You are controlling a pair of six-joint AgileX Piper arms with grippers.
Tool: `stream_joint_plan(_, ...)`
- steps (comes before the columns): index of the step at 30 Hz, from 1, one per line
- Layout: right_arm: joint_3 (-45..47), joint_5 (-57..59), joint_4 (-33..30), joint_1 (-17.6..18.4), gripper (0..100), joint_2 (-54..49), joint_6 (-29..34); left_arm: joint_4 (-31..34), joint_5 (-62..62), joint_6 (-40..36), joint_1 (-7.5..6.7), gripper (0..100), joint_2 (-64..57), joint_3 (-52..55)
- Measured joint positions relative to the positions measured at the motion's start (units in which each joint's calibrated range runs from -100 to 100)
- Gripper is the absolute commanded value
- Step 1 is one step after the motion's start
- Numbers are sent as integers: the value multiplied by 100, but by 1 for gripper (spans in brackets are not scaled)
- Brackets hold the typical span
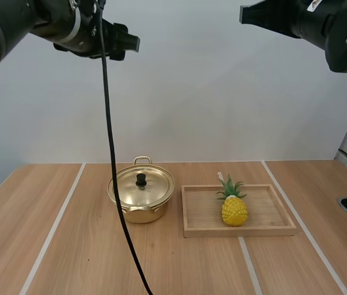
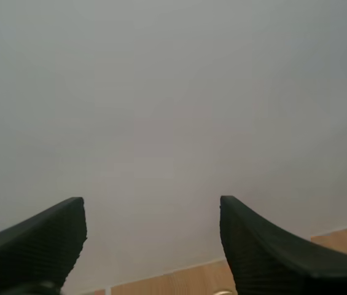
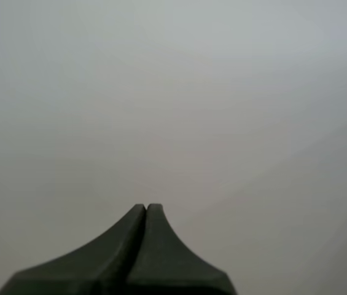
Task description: Open the pot, put the pineapple inside, and close it
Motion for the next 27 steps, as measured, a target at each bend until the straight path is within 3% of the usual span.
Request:
stream_joint_plan(5,0,144,0,0,0,0,0,-461,949,146,0,100,222,0)
stream_joint_plan(27,0,1548,0,0,0,0,0,-1020,3290,409,0,100,1627,0)
